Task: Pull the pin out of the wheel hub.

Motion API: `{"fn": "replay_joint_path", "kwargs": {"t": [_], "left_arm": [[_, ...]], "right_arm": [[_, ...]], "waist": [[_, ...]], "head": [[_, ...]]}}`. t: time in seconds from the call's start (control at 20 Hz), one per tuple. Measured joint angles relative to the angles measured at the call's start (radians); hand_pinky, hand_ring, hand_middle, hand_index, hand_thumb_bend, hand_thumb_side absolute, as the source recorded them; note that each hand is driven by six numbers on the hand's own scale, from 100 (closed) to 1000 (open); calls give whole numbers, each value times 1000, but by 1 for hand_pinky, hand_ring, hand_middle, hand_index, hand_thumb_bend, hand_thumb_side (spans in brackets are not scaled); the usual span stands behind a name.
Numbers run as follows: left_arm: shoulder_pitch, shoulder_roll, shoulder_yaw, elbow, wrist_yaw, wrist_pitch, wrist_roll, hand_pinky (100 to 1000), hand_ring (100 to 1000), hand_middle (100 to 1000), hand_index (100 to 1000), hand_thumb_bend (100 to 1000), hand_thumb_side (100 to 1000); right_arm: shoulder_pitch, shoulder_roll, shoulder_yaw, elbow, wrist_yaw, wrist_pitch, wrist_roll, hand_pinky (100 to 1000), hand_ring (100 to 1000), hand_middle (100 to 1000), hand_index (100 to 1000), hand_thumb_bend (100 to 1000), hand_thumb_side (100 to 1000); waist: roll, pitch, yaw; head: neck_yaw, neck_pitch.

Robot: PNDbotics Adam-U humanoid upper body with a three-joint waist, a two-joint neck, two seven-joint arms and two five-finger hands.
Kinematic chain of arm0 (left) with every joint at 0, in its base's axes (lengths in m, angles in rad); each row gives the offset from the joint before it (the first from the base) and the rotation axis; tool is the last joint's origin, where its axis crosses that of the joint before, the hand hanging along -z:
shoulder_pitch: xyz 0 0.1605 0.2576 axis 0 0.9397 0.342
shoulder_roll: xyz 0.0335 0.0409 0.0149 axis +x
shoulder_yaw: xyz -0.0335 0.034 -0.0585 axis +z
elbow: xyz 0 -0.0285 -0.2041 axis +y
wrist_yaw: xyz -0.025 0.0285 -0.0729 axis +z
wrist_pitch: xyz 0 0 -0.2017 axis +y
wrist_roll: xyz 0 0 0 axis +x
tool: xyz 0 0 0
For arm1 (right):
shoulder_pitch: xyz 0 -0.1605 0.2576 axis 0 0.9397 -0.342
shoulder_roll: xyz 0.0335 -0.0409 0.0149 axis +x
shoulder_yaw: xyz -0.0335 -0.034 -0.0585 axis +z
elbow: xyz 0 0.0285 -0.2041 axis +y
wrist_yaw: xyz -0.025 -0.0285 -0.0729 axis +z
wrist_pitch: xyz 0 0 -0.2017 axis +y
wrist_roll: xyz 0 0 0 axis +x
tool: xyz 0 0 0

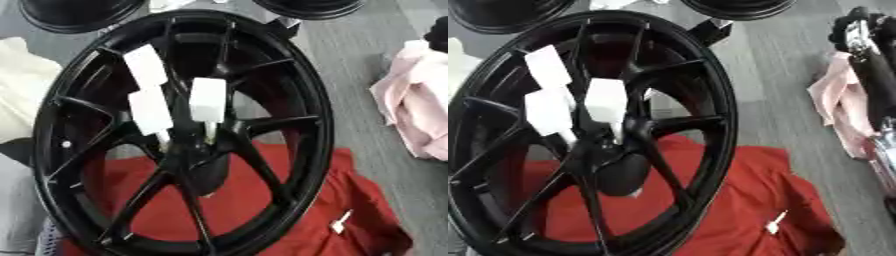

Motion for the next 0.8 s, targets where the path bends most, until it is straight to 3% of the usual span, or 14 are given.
{"fn": "replay_joint_path", "kwargs": {"t": [0.25, 0.45, 0.8], "left_arm": [[-128, 0, -76, 11, -32, -2, -182, 839, 786, 762, 857, 100, 692], [-202, -16, -158, 32, -66, 4, -305, 845, 794, 770, 862, 100, 779], [-299, -78, -327, 121, -122, 3, -347, 848, 798, 775, 867, 125, 794]], "right_arm": [[11, -7, 1, 0, 0, 0, 0, 761, 686, 597, 628, 100, 643], [16, -11, 1, 0, 1, 1, 0, 761, 686, 597, 628, 100, 642], [15, -17, 2, 0, 1, 4, 4, 761, 686, 597, 628, 100, 641]], "waist": [[14, -5, -6], [22, -5, -10], [26, -5, -20]], "head": [[-2, 1], [-3, 9], [1, 17]]}}
